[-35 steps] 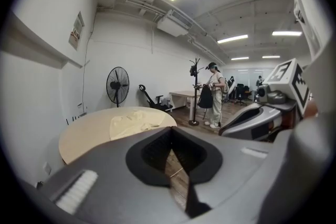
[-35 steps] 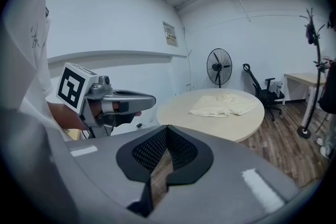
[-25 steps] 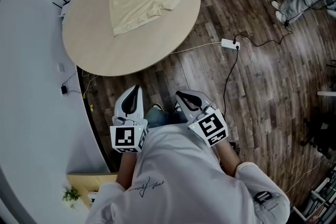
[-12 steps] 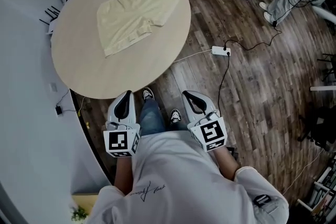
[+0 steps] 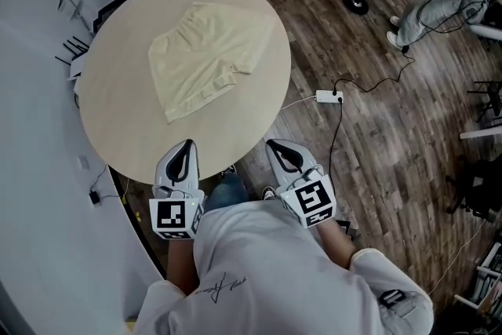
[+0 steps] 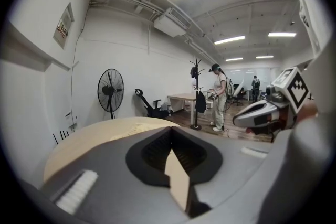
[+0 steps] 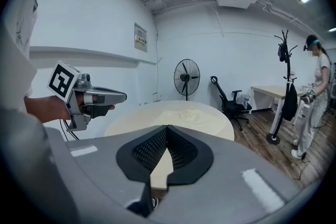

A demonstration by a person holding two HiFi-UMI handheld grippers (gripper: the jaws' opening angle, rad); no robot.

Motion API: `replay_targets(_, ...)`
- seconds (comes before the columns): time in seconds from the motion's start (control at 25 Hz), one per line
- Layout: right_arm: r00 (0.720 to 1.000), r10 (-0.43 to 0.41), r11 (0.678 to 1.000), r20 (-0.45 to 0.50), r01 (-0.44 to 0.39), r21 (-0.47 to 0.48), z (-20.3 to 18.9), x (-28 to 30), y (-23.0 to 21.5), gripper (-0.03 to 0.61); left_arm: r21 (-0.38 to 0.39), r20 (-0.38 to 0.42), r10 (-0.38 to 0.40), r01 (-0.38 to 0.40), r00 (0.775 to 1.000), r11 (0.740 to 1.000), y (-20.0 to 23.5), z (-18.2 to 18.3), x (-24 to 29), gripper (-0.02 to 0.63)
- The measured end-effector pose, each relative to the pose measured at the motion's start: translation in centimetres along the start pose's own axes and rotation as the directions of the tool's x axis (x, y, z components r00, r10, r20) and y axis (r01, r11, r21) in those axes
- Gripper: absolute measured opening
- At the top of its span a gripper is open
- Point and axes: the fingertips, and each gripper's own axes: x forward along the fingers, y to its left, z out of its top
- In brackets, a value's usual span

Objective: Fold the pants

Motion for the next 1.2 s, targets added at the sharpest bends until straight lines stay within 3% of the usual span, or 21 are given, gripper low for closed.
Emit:
replay_targets(0.36,1.000,-0.023,1.000,-0.019,0.022,-0.019,3.2,5.9,2.1,-0.006,0.052,0.023,-0.067,0.066,0.997,0.996,7.5,2.1,2.6,0.042)
replay_targets(0.56,0.998,-0.058,0.998,-0.005,0.057,-0.041,5.2,8.7,2.4,-0.006,0.072,0.042,-0.143,0.140,0.989,0.988,11.0,2.8,4.0,0.042)
replay_targets(0.92,0.991,-0.117,0.992,-0.063,0.113,-0.064,4.1,10.7,2.5,-0.006,0.123,0.040,-0.214,0.208,0.976,0.970,15.8,3.8,7.0,0.042)
replay_targets(1.2,0.984,-0.150,0.987,-0.094,0.144,-0.064,3.2,11.6,1.2,-0.006,0.228,-0.012,-0.249,0.246,0.968,0.942,17.9,3.6,9.7,0.041)
